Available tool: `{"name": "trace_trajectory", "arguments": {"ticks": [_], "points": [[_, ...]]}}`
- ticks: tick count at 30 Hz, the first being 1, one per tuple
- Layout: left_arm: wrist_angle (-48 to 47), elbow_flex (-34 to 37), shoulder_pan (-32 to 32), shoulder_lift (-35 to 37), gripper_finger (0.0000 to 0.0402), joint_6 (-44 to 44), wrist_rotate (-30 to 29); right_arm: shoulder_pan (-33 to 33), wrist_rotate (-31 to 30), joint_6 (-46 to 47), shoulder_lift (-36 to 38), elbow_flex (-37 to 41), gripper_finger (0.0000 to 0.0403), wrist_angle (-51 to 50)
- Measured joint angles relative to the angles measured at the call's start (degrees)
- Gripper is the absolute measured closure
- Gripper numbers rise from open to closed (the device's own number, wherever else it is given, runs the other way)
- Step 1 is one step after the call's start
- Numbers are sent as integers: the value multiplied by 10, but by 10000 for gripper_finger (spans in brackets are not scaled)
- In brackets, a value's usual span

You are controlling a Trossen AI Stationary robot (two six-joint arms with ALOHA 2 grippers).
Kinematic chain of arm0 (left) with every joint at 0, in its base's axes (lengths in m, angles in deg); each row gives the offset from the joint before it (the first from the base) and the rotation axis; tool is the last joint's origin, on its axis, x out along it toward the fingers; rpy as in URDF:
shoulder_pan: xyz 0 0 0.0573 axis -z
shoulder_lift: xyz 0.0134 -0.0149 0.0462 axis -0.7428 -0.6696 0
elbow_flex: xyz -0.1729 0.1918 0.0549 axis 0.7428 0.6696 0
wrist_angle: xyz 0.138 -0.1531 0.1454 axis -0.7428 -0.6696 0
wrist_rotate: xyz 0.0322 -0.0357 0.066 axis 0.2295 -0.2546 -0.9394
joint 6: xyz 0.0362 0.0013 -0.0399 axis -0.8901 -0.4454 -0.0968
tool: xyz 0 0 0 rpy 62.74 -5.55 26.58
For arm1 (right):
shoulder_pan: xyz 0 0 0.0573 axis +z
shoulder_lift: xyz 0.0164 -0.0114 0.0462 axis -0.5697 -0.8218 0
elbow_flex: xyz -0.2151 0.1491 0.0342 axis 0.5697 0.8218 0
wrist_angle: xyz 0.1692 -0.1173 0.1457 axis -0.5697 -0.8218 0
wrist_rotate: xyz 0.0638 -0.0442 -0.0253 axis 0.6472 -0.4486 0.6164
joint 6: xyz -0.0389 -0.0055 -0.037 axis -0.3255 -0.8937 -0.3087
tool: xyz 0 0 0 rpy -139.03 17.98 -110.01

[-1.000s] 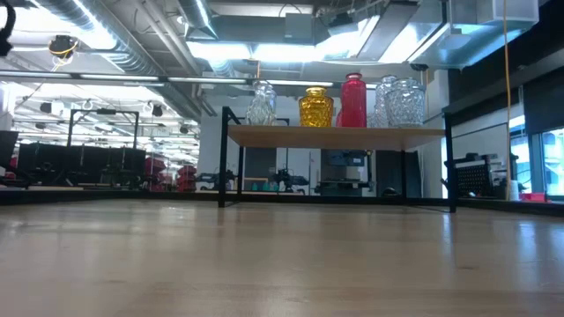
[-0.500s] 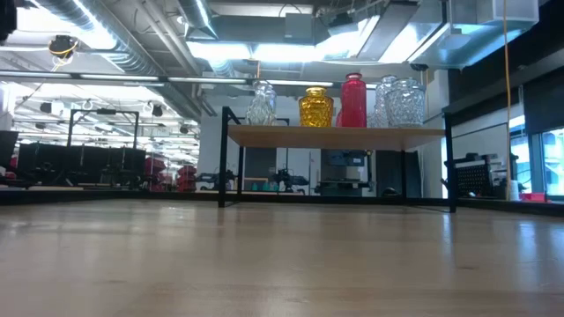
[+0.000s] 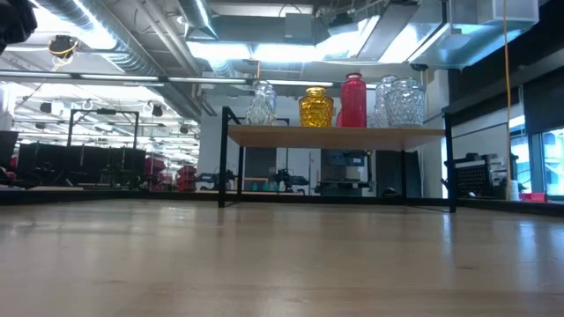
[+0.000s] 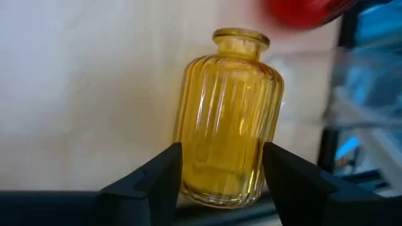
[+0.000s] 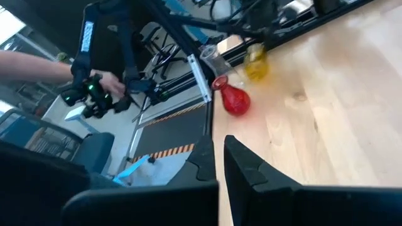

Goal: Sort vases onto shelf
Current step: Put the yellow vase on the shelf aligned with the other yellow vase

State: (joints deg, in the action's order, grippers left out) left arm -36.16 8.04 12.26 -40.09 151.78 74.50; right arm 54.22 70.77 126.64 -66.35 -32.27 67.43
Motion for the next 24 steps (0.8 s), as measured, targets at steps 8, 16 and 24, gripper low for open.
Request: {"name": "trace_trajectory", "arguments": {"ticks": [8, 16, 24], "points": [[93, 38, 0, 0, 194, -13, -13, 0, -15, 11, 0, 0, 402, 0], [87, 41, 0, 0, 168, -67, -23, 0, -29, 15, 0, 0, 402, 0], [80, 45, 0, -3, 112, -119, 4, 0, -30, 32, 0, 0, 402, 0]]}}
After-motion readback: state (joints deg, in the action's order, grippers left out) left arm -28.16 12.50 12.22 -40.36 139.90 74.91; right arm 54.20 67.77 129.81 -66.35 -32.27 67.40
